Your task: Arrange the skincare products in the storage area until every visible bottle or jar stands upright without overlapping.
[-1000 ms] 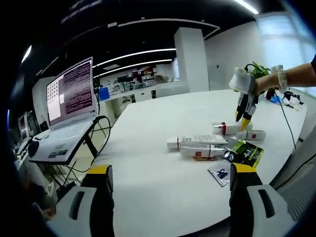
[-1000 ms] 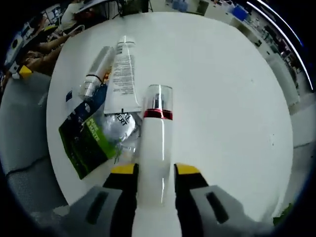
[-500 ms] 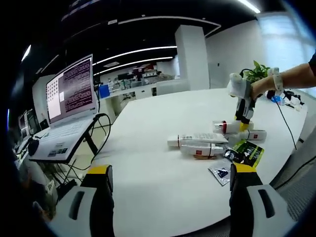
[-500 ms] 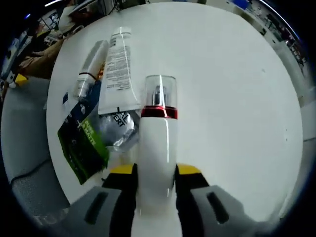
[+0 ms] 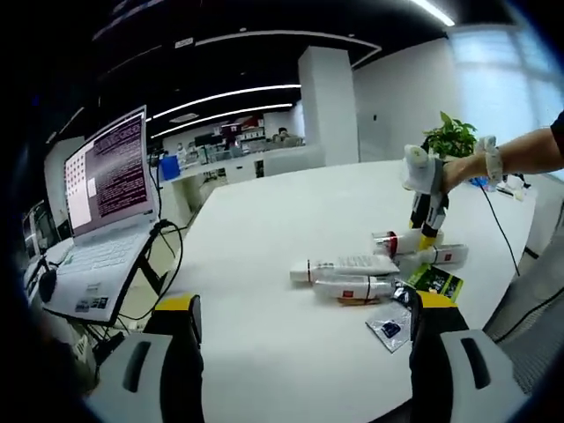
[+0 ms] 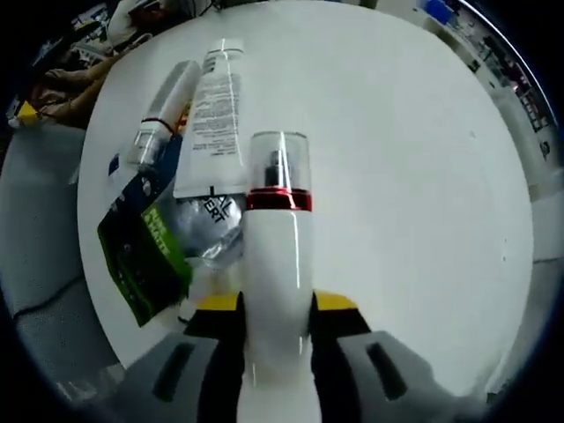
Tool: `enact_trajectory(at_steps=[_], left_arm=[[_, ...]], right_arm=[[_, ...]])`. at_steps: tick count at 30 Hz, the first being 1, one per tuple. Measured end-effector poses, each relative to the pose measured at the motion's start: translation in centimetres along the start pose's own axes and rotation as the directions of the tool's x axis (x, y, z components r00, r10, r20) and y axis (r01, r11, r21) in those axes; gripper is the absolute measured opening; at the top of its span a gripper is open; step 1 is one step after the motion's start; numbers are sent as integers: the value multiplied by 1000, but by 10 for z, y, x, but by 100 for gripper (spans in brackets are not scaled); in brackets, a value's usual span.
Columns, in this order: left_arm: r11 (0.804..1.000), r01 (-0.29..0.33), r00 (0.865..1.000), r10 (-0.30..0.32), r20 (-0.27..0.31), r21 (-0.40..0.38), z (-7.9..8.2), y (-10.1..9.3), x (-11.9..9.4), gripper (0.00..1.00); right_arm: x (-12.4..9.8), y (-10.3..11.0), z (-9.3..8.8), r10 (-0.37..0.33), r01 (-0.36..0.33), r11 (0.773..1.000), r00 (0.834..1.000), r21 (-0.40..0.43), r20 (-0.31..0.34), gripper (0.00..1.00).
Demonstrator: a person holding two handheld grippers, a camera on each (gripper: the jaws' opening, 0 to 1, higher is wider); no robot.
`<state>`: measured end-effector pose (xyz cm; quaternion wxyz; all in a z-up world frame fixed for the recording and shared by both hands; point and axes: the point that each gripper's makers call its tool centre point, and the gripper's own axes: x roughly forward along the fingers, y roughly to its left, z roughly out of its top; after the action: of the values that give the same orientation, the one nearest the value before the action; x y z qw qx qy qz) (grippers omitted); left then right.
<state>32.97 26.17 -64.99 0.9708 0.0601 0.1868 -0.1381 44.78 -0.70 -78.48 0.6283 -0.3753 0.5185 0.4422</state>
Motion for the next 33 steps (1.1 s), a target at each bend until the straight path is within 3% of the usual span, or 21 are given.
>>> enact_trajectory(at_steps=[2, 4, 7, 14, 17, 20, 21, 25, 28, 30, 31, 33], left_arm=[[1000, -3, 1000, 3, 2, -2, 6, -1, 3, 97], [1000, 6, 1000, -6, 29, 8, 14, -3, 4, 97], [997, 52, 998, -50, 41, -54, 19, -9, 7, 97], [985, 150, 988, -148, 33, -83, 24, -27, 17, 97], [977, 189, 982, -186, 45, -100, 30, -36, 21, 97], [970, 228, 974, -226, 33, -82, 31, -47, 26, 95], [970, 231, 973, -230, 29, -81, 30, -48, 28, 94], [950, 295, 955, -296, 5, -103, 29, -63, 36, 93], [929, 348, 937, -349, 14, -125, 34, -76, 39, 92], [914, 385, 922, -386, 16, -127, 37, -86, 42, 90], [907, 402, 915, -403, 18, -128, 39, -90, 45, 89], [897, 423, 905, -425, 14, -131, 40, -97, 48, 87]], right_arm=[[0, 0, -1, 17, -17, 999, 1000, 28, 4, 26], [-3, 3, 2, 49, -54, 995, 997, 85, 60, 26], [-7, 2, 2, 44, -59, 990, 992, 127, 121, 25], [-16, 3, -6, 111, -172, 942, 971, 290, 214, 25], [-20, 4, -6, 144, -260, 880, 943, 397, 299, 25], [-28, 3, -3, 154, -368, 793, 892, 485, 426, 25], [-30, 5, -1, 158, -392, 778, 878, 491, 451, 25], [-46, 8, 8, 136, -459, 750, 812, 476, 568, 25], [-57, 12, 11, 123, -469, 756, 787, 457, 605, 25], [-66, 23, 17, 157, -508, 759, 748, 406, 644, 25], [-71, 28, 20, 162, -527, 748, 735, 404, 659, 25], [-76, 36, 23, 160, -532, 755, 717, 384, 679, 25]])
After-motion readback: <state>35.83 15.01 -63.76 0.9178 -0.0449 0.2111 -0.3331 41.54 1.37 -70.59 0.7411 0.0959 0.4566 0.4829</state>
